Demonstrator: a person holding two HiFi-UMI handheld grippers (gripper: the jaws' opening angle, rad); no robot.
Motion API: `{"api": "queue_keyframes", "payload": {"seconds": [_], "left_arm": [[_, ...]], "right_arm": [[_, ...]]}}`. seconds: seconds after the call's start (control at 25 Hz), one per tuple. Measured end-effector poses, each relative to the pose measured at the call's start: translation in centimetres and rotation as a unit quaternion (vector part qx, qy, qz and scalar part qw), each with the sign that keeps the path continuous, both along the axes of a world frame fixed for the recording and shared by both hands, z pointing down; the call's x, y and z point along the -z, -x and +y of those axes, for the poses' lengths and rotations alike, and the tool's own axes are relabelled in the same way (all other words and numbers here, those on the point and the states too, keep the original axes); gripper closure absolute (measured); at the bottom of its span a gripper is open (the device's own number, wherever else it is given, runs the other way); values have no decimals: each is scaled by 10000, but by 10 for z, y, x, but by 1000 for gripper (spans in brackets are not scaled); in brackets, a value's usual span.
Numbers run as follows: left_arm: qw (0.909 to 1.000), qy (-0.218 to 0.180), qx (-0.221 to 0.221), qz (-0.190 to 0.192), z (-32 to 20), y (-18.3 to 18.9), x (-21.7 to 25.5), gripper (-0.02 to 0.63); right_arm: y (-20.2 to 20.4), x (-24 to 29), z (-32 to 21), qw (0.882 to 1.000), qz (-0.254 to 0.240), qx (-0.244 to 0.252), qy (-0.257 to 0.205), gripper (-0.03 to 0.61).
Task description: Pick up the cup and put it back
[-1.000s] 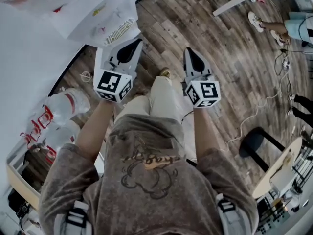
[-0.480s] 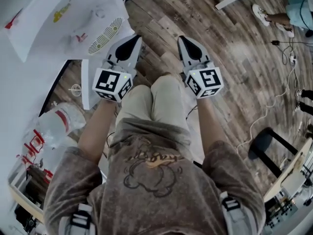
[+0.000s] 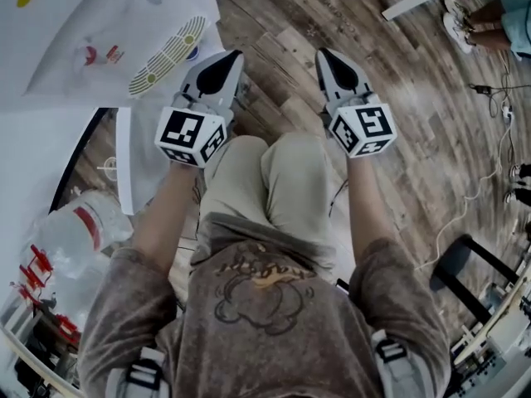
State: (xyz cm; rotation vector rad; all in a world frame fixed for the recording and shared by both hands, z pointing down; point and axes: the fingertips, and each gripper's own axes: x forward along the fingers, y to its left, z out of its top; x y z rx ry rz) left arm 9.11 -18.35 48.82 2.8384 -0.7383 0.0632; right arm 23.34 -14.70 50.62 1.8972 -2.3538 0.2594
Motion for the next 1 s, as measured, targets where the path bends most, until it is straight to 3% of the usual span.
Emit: {"api": "queue_keyframes", "payload": {"seconds": [0.44, 1.0], "left_arm": [[9997, -138, -10, 201, 14, 23, -66, 614], [9990, -95, 434, 58, 20, 52, -92, 612]], "right_arm": [[29, -31, -7, 9983, -76, 319, -479, 577], [68, -61, 6, 9961, 171, 862, -106, 577]]}}
